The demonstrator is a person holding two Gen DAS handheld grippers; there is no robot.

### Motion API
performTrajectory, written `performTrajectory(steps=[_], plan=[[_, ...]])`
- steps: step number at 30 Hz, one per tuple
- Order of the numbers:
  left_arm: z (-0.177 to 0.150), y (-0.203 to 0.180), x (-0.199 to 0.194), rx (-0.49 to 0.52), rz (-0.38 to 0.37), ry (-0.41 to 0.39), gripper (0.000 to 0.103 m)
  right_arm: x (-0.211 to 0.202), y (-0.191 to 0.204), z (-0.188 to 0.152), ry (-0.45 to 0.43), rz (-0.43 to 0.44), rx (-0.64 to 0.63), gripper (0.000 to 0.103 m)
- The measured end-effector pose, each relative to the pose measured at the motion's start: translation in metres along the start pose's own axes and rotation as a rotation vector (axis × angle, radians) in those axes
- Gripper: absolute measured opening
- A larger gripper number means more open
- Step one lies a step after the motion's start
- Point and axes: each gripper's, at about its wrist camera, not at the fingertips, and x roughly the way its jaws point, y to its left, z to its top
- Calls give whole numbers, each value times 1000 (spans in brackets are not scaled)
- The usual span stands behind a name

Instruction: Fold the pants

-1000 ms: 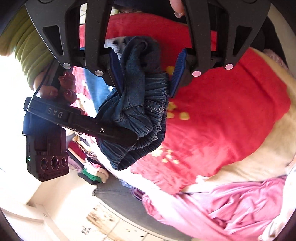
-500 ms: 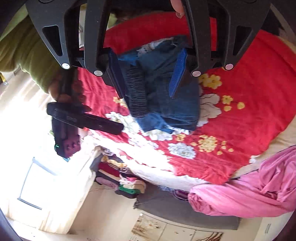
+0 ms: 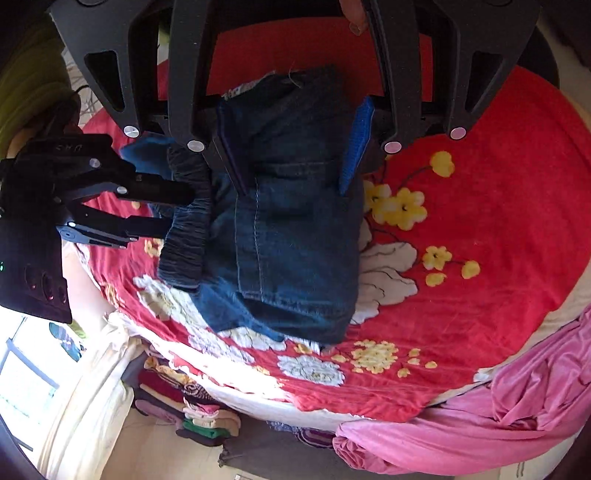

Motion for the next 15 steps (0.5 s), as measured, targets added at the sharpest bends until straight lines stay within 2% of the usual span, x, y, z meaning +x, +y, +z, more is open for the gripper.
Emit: performTrajectory(steps=[5,7,11,15], plan=[[-3,3,-13,-8,-11,-14,41,-17,-6,-10,8,-18,35,49],[-4,-3,-24,17,-11,-37,41,-32,-2,-2,-30,-19,15,49],[-9,-12,-27,48,-24,-27,41,-48,-3,35,-103,-10,-3,49],[-14,-18,-24,65,-16,-8,41,-18,1,81,-39,-33,-94,48]])
